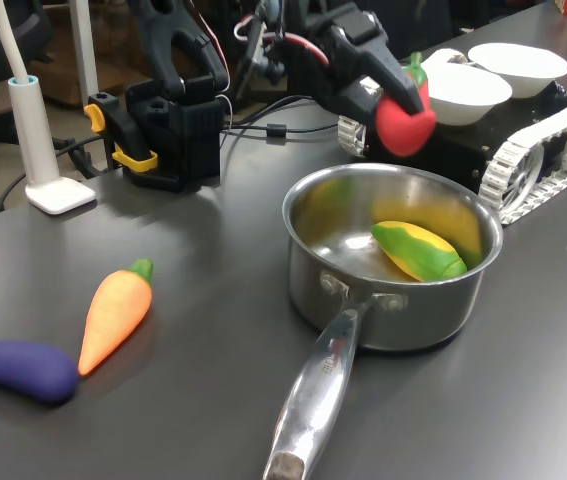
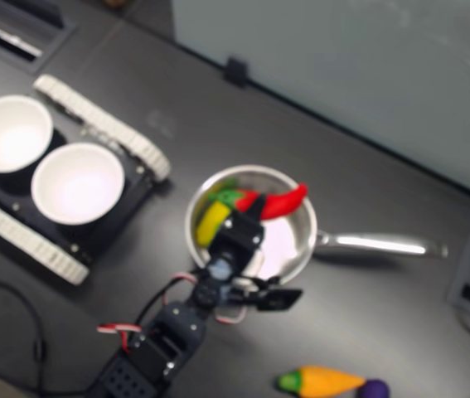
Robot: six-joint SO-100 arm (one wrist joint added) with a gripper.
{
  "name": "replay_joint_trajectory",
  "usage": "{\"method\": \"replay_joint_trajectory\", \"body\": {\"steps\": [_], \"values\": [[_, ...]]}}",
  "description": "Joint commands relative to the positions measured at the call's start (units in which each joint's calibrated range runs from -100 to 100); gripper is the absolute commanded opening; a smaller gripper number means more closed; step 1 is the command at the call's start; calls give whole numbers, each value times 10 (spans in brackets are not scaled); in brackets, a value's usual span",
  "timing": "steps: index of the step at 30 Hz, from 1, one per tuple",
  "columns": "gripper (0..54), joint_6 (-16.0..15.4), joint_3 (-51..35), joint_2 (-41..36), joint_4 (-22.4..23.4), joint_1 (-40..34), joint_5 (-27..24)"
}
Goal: Pick up the chilli and place them in the pan
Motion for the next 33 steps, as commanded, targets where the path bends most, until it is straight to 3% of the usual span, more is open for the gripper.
{"method": "replay_joint_trajectory", "body": {"steps": [1, 10, 18, 33], "values": [[0, 9, 6, -37, -43, -9, 3], [0, 11, 97, -45, -80, 8, 9], [4, 14, 112, -50, -75, 22, 10], [225, 27, 87, -56, -16, 61, 21]]}}
